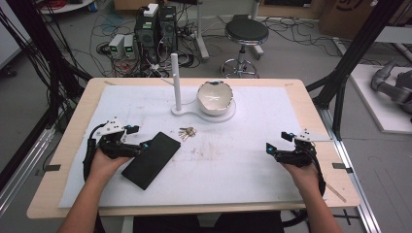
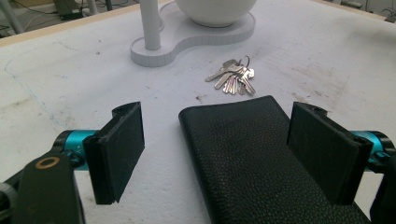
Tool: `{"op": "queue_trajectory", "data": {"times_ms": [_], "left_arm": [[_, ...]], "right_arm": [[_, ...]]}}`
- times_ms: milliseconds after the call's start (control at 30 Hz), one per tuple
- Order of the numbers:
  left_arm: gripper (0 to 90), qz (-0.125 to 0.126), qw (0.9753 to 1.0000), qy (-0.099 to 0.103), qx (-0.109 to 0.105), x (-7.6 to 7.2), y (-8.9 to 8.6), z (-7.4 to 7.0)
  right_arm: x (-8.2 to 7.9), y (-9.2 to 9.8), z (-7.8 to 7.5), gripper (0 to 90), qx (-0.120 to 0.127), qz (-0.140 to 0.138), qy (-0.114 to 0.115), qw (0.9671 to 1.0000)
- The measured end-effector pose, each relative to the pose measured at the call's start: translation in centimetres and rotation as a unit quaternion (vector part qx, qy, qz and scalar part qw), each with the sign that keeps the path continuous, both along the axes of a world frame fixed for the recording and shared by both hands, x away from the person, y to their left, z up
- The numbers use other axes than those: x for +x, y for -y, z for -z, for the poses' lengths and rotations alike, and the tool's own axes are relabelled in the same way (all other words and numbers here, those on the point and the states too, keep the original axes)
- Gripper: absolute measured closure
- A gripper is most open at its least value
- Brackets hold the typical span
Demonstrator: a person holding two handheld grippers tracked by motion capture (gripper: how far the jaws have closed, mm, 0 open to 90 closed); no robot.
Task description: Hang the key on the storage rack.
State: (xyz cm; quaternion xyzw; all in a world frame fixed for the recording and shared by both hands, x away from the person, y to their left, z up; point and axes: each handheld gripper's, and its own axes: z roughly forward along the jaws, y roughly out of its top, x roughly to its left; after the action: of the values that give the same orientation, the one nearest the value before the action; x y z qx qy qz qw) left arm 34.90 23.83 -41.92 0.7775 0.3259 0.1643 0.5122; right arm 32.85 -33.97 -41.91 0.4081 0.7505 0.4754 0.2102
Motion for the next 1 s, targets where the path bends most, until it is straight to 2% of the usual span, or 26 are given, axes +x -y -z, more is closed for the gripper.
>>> {"op": "queue_trajectory", "data": {"times_ms": [167,367,600,800,967,1000], "left_arm": [[18.5,-0.007,0.9999,-0.004,-0.007,0.1,-0.1,0.1],[18.5,-0.010,0.9999,-0.004,-0.003,0.2,-0.3,0.2],[18.6,0.001,1.0000,-0.003,-0.005,0.2,-0.3,0.1],[18.6,0.017,0.9998,0.008,0.002,0.5,0.4,-0.8],[18.5,0.028,0.9995,0.010,0.011,1.3,1.5,-1.5],[18.5,0.035,0.9992,0.012,0.014,1.7,2.2,-1.8]], "right_arm": [[0.2,0.0,0.1,15.8,-0.003,0.000,-0.005,1.0000],[-0.2,-0.1,0.1,15.8,-0.009,-0.008,-0.001,0.9999],[-0.4,-0.8,0.1,15.8,-0.020,-0.016,0.003,0.9997],[-0.2,-1.2,0.3,15.8,-0.028,-0.025,-0.006,0.9993],[-0.2,-1.2,0.2,15.8,-0.023,-0.023,-0.006,0.9995],[-0.1,-1.2,0.2,15.8,-0.022,-0.023,-0.005,0.9995]]}}
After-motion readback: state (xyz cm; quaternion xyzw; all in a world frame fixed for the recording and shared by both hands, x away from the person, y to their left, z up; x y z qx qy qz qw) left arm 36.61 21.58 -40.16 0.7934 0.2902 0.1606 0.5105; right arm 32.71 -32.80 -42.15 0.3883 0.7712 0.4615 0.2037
